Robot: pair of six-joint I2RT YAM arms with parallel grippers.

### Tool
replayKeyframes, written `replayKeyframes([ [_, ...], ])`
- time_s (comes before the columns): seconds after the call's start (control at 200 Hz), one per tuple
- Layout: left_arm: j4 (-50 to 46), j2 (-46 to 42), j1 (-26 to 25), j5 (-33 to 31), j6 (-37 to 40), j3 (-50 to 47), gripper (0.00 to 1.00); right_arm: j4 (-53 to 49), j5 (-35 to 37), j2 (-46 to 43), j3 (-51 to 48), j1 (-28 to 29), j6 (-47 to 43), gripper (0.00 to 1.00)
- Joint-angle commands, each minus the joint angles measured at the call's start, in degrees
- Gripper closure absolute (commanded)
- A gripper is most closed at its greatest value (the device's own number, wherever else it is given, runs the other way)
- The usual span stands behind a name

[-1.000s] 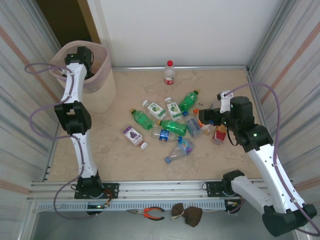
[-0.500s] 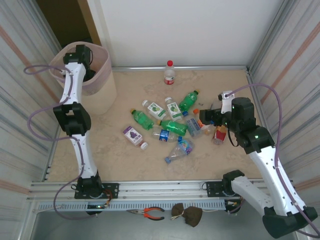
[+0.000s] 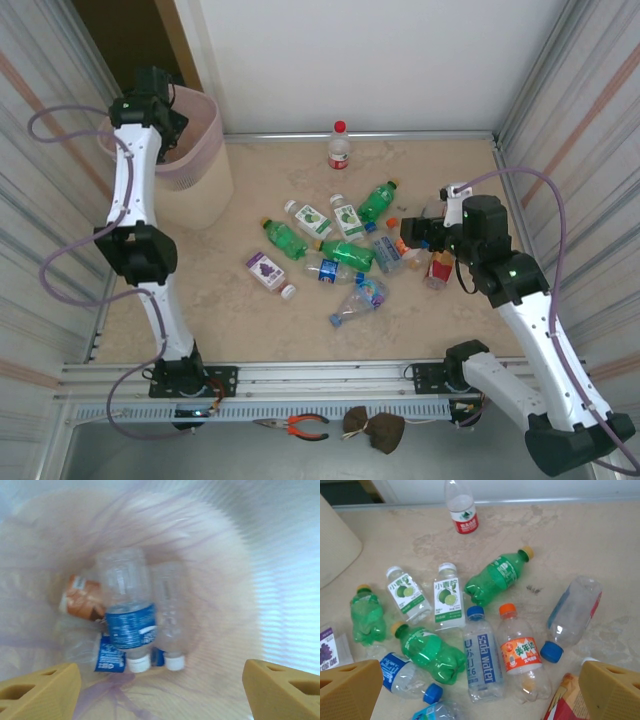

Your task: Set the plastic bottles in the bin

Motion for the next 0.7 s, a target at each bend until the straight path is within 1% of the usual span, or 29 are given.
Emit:
replayKeyframes([
  [0.0,9.7,-6.5,-1.4,2.7,11.4,-5.6,0.17,-4.0,3.4,1.5,0.5,-0.5,4.4,0.01],
  [0.11,19.0,-13.0,-2.2,6.0,18.0,-14.3,0.19,-7.9,3.0,4.2,1.7,-4.8,7.7,0.01],
  [0.19,22.8,-16.9,-2.9,7.8,21.2,-18.8,0.21,-10.2,0.0,6.2,2.0,-9.9,10.5,0.00],
  [0.245,24.2,-18.8,-3.0,11.4,23.8,-20.5,0.22,-11.2,-3.3,7.3,1.7,-13.4,11.7,0.00],
  [0.341,23.8,-21.3,-3.5,14.3,26.7,-22.9,0.22,-12.6,-6.3,8.4,0.6,-18.0,13.1,0.01],
  [0.406,22.9,-22.8,-3.8,16.7,30.1,-24.8,0.19,-12.8,-7.5,8.4,-0.4,-20.0,13.2,0.01],
  [0.421,22.7,-23.3,-3.9,17.0,30.8,-25.3,0.18,-12.8,-7.6,9.8,-0.7,-20.4,13.1,0.02],
  [0.496,22.2,-25.7,-4.7,17.4,34.5,-28.4,0.15,-12.7,-8.1,10.2,-2.0,-21.7,13.1,0.02],
  [0.586,22.1,-28.5,-7.3,16.4,40.1,-32.2,0.12,-12.3,-8.6,10.5,-3.9,-22.8,12.7,0.02],
  [0.666,21.0,-30.0,-8.3,19.9,42.6,-34.9,0.11,-11.4,-9.6,11.0,-5.7,-23.3,12.5,0.03],
  [0.696,20.5,-30.5,-8.8,20.1,43.5,-35.9,0.11,-10.9,-9.6,11.3,-6.6,-23.3,12.4,0.03],
])
